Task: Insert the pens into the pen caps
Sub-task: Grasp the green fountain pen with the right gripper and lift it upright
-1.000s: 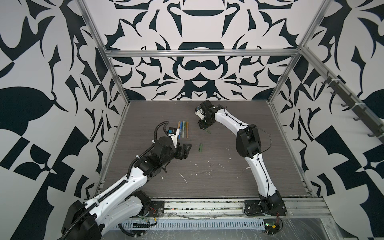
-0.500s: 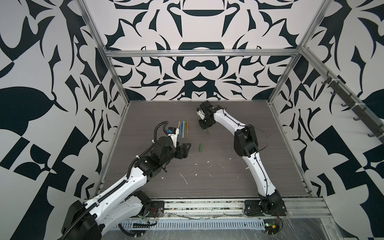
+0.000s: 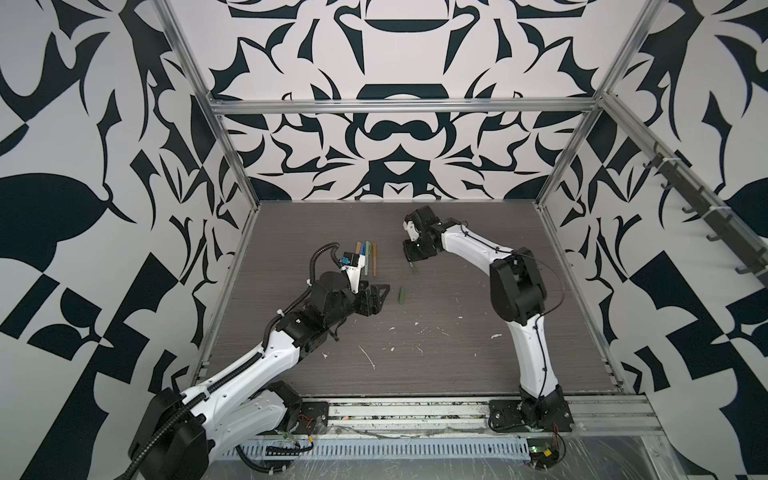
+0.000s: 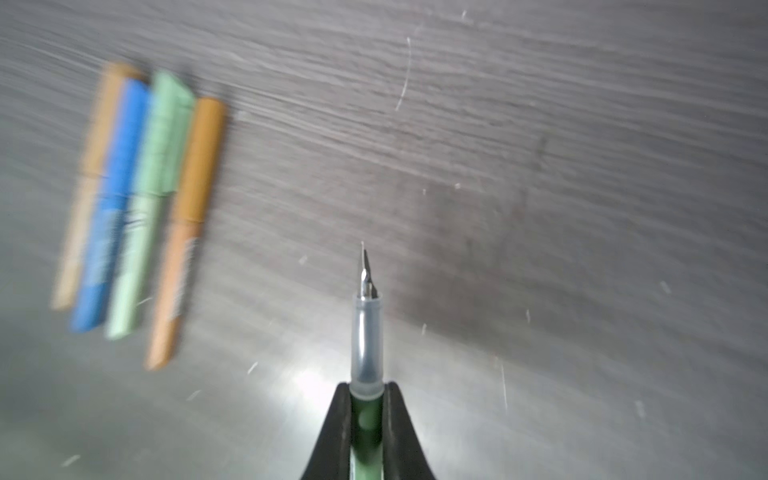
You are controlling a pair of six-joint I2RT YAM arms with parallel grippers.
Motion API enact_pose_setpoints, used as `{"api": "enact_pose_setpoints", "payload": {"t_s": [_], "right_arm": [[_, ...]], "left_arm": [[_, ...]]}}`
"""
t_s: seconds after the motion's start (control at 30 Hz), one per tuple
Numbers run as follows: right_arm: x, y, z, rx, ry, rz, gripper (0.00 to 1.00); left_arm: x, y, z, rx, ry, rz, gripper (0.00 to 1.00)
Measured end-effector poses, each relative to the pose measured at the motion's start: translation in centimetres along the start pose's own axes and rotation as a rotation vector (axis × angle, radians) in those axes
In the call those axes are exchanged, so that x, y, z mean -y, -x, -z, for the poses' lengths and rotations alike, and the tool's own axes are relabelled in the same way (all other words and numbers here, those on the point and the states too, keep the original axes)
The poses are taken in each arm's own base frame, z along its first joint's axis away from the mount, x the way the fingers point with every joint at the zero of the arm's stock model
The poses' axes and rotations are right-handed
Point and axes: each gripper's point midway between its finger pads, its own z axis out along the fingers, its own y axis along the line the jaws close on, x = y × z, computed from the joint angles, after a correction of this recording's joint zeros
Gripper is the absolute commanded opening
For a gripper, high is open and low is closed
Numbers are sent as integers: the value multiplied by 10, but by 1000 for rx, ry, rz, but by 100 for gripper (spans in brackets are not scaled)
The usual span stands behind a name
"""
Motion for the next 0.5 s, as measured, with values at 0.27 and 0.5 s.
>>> {"api": "enact_pose_setpoints", "payload": {"t_s": [0.27, 0.5], "right_arm": [[-48, 23, 109, 379, 305, -132, 2], [-56, -8, 128, 450, 474, -272, 1]], "left_arm": [[5, 8, -15, -9, -185, 132, 66], [17, 14, -30, -73, -371, 200, 59]]}}
